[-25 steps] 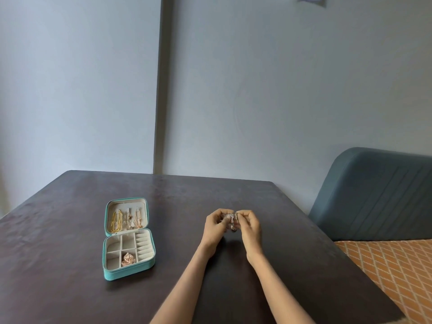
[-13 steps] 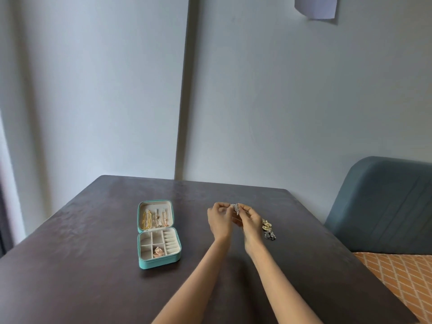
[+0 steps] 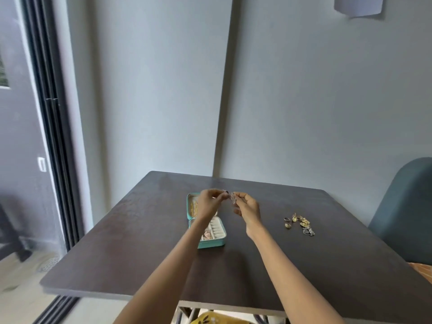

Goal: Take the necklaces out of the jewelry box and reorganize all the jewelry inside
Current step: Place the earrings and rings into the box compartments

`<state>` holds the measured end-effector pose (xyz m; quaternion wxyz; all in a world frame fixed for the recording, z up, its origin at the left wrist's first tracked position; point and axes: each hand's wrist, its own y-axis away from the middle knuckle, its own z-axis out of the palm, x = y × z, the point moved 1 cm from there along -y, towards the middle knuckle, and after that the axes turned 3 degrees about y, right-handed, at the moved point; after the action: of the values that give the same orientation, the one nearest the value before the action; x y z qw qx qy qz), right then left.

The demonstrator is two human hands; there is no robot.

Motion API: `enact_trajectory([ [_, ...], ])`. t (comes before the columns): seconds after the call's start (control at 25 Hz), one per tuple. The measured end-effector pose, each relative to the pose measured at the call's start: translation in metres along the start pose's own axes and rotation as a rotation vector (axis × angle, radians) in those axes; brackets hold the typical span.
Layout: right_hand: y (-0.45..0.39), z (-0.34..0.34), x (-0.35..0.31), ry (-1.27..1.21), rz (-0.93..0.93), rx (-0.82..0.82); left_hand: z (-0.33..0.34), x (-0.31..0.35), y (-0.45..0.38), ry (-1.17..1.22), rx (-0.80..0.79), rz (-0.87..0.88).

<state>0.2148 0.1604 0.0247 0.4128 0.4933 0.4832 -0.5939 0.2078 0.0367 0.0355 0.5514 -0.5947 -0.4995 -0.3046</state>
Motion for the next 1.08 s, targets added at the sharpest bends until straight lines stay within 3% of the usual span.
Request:
enact_trajectory([
  [0.08,-0.001,0.019,0.000,0.120,-0.018,-0.086,-0.030,-0.010,-0.004,-0.058,0.010,-0.106],
  [0.24,0.001,0.053,0.018,0.403,-0.079,-0.160,-0.064,-0.035,-0.003,-0.413,-0.041,-0.307],
  [0.52,0.009,0.063,0.042,0.585,-0.066,-0.188,-0.065,-0.032,0.008,-0.808,-0.182,-0.303],
  [0.76,0.008,0.067,0.047,0.620,-0.046,-0.152,-0.064,-0.043,0.009,-0.832,-0.122,-0.292],
  [1.08,0.005,0.069,0.047,0.673,-0.020,-0.097,-0.073,-0.041,0.002,-0.711,-0.178,-0.390],
])
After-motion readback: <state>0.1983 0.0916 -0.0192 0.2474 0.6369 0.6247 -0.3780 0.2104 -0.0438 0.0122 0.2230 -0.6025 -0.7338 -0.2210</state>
